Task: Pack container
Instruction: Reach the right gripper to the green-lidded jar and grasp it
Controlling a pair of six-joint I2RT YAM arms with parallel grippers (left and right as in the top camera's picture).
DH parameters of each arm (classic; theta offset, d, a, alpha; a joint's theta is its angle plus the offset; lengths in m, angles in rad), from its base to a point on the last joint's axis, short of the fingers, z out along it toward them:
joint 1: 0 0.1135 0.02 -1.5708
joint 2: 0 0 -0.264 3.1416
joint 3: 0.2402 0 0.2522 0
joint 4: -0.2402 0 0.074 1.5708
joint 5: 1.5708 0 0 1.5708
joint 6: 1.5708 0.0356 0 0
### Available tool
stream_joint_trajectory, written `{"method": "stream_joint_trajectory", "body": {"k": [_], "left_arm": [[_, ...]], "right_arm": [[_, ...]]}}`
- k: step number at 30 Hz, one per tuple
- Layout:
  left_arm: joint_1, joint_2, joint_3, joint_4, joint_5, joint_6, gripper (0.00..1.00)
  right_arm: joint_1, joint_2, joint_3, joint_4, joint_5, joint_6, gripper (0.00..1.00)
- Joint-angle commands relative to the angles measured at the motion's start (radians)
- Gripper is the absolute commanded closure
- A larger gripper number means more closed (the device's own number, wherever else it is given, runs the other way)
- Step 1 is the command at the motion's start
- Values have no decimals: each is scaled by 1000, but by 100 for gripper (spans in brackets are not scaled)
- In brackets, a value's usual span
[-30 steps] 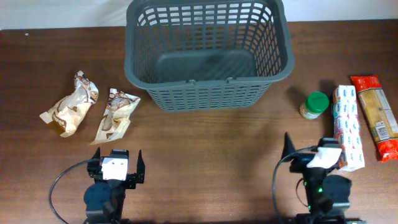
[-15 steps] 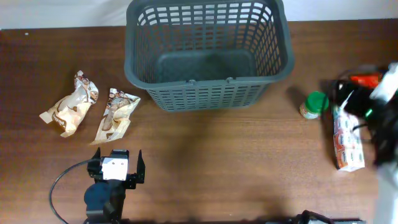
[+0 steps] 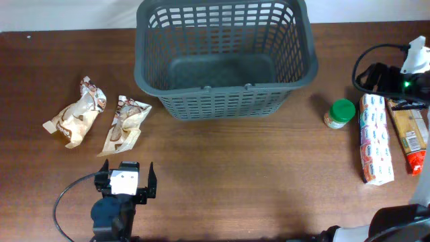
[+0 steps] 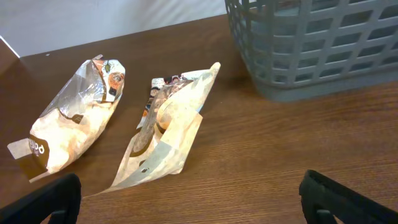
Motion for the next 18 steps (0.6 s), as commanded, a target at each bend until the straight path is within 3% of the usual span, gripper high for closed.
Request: {"method": "stream_joint_trajectory", "body": {"k": [1,18], "left_arm": [[7,-6,-7,3,14,17,1],[7,-6,-7,3,14,16,1]], "right_arm": [[4,14,24,2,-19,-51,1],[158,263,23,-40,232,-109,1]]}}
